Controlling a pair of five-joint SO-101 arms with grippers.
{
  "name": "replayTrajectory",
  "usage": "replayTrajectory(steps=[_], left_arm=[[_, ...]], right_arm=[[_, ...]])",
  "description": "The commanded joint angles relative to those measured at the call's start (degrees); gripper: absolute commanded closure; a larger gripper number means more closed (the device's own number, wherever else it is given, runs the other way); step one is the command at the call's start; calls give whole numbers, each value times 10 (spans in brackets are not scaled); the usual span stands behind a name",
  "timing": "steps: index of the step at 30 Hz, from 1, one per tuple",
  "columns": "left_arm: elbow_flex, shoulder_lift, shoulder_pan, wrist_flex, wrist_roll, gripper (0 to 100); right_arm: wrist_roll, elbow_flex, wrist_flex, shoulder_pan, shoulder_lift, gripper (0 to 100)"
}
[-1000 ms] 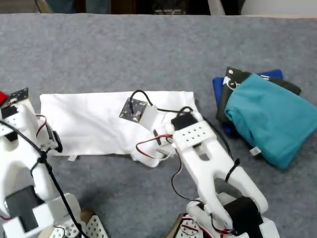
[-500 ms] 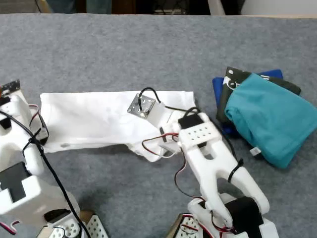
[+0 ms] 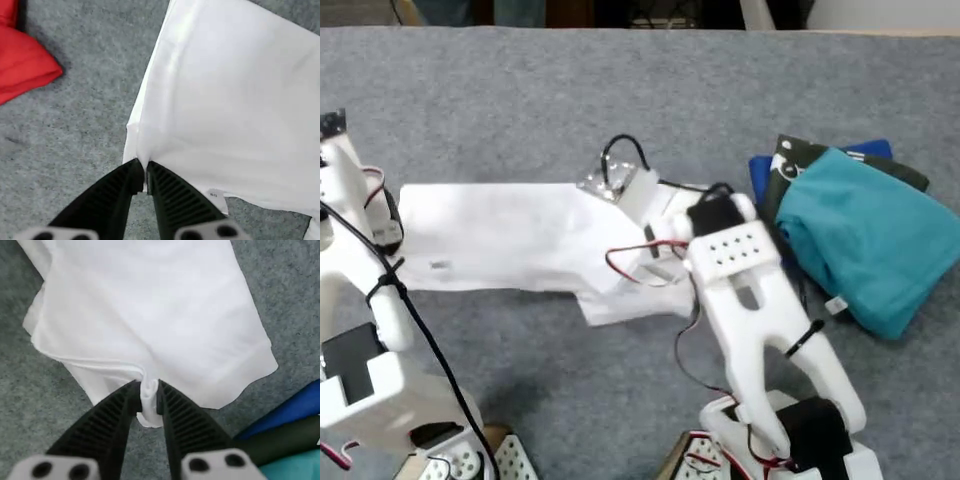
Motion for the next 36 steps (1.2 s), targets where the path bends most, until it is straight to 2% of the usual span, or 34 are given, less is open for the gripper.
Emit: replayTrajectory(steps=[1, 9, 14, 17, 21, 28, 36], left_arm=[[-39, -3, -3, 16, -9, 972], [-74, -3, -2, 16, -9, 972], [-96, -9, -3, 17, -4, 972], [-145, -9, -12, 53, 21, 972], [-276, -9, -13, 127, 23, 972], [-432, -62, -6, 128, 23, 973], [-472, -236, 56, 127, 23, 972]], right_arm=[[-6, -37, 11, 6, -1, 984], [-52, -42, 8, 5, -5, 985], [-113, -107, 18, 5, -6, 985], [-150, -194, 68, 8, -7, 985], [-158, -344, 133, 4, -44, 985], [-220, -608, 199, 9, -64, 985], [-255, -828, 167, 70, -64, 985]])
